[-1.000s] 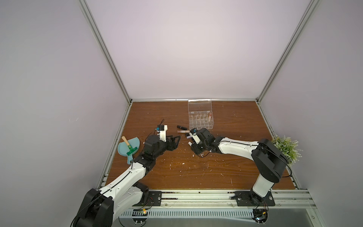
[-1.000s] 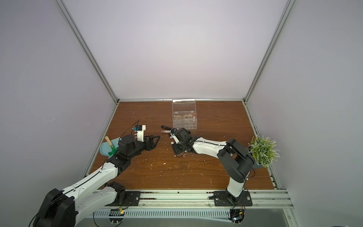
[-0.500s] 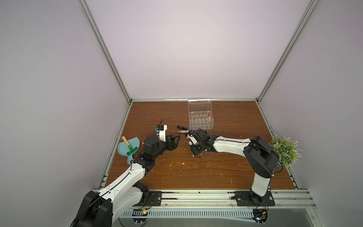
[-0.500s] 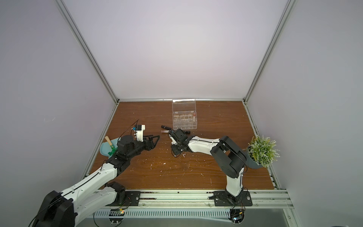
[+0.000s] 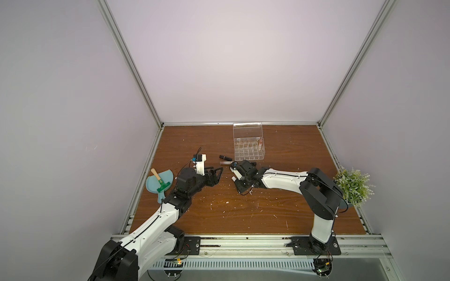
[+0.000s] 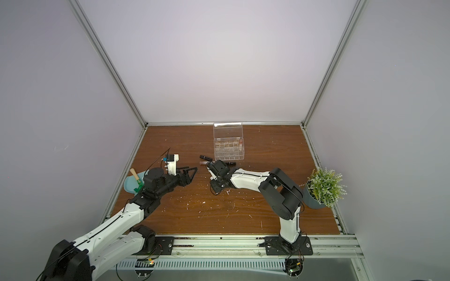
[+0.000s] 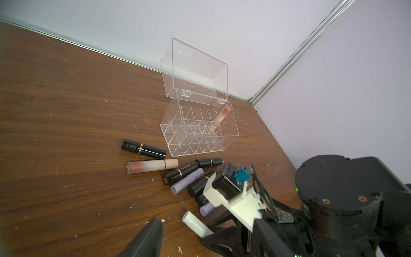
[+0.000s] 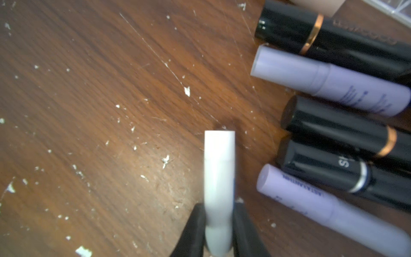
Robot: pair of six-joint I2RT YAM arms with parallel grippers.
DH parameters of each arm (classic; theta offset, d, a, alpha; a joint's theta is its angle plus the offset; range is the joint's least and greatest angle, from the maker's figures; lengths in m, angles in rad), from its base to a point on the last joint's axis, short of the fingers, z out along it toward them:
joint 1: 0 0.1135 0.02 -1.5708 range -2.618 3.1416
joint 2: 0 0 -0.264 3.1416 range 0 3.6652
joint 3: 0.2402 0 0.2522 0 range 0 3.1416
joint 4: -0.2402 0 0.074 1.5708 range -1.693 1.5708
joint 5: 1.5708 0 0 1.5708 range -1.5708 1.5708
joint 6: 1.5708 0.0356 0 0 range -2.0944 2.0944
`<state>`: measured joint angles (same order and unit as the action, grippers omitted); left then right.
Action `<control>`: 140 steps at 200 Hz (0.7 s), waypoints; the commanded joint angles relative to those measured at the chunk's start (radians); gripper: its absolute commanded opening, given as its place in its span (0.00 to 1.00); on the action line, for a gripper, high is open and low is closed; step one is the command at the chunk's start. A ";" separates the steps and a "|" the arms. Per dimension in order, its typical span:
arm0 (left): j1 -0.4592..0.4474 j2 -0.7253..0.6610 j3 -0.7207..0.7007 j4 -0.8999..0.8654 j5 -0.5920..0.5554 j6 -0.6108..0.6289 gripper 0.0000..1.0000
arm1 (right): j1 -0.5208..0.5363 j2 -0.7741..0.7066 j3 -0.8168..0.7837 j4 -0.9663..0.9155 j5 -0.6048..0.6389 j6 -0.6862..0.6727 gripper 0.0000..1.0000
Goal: Arrange the lipsticks in the organizer
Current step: Pick up the lipstick at the center of the board.
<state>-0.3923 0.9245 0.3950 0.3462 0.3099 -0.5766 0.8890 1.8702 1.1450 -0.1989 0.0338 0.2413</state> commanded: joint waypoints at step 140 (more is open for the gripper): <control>0.035 0.121 0.027 0.351 0.460 -0.300 0.68 | 0.008 -0.500 -0.210 0.230 -0.130 -0.039 0.11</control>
<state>-0.3676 1.0363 0.3954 0.6060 0.6777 -0.8253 0.8909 1.4265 0.9577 -0.0406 -0.0517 0.2138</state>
